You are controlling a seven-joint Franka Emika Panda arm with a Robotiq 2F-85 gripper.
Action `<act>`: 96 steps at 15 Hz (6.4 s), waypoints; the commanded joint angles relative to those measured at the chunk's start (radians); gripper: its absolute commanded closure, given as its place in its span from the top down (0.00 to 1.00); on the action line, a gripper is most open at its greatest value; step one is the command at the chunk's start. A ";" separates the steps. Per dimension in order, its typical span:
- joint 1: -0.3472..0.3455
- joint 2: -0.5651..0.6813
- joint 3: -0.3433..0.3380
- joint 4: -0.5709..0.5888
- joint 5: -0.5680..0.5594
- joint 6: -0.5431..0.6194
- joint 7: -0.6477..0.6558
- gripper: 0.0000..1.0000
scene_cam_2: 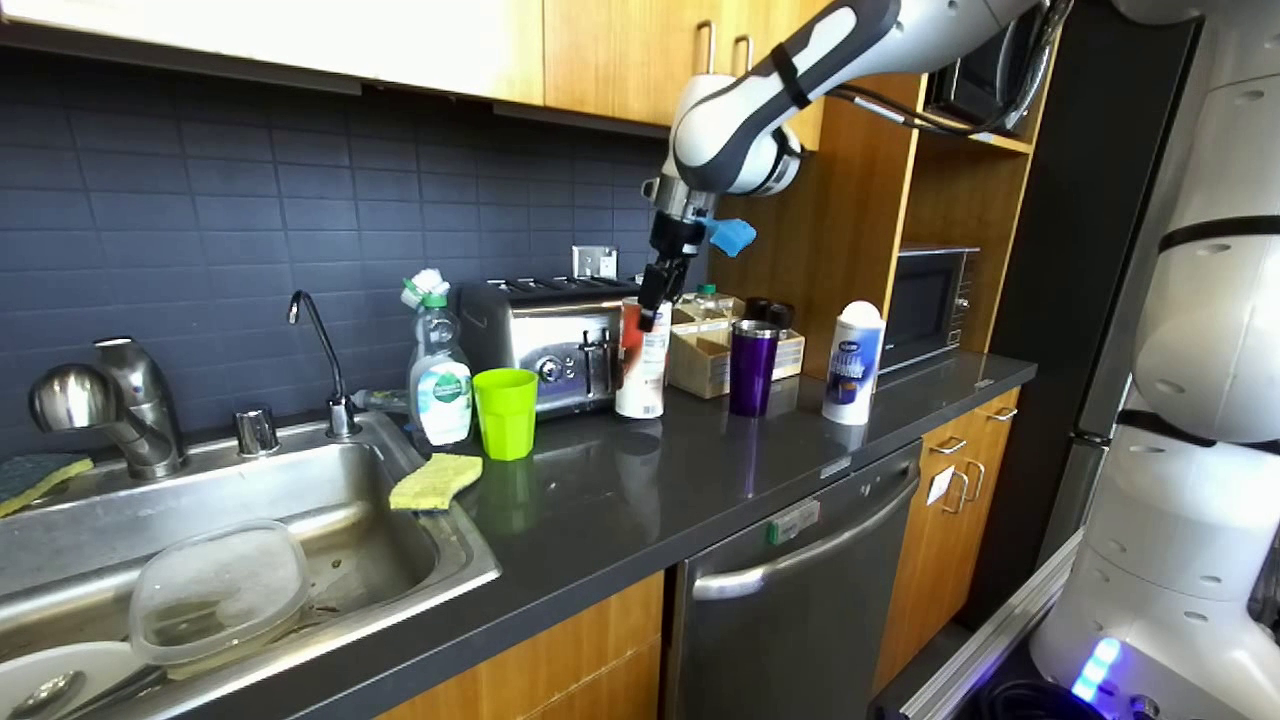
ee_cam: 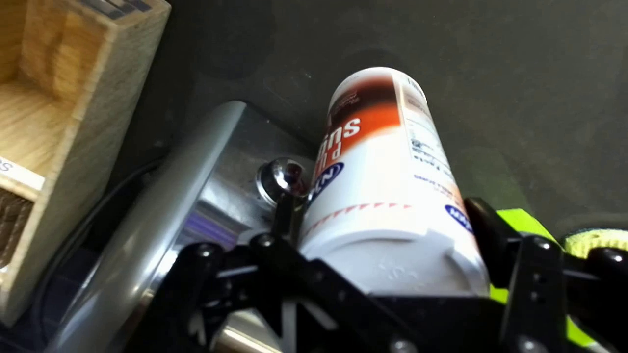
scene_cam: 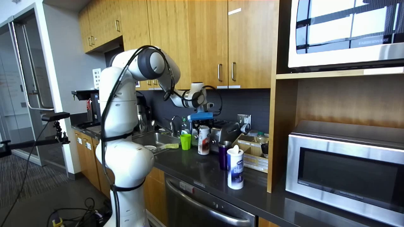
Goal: Put the white can into the wooden box
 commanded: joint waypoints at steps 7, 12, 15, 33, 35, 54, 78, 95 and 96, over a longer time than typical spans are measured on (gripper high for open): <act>-0.008 -0.145 -0.050 -0.077 0.009 -0.030 0.008 0.60; -0.012 -0.161 -0.073 -0.072 -0.006 -0.015 0.003 0.60; -0.016 -0.164 -0.086 -0.061 -0.016 -0.018 0.004 0.60; -0.058 -0.116 -0.128 0.032 -0.072 0.032 0.007 0.60; -0.061 -0.106 -0.133 0.043 -0.068 0.043 0.006 0.60; -0.111 -0.057 -0.168 0.104 -0.034 0.128 0.007 0.60; -0.145 -0.053 -0.195 0.060 0.032 0.218 0.018 0.60; -0.150 -0.043 -0.200 0.039 0.135 0.237 0.001 0.60; -0.150 -0.042 -0.199 0.040 0.141 0.237 -0.001 0.60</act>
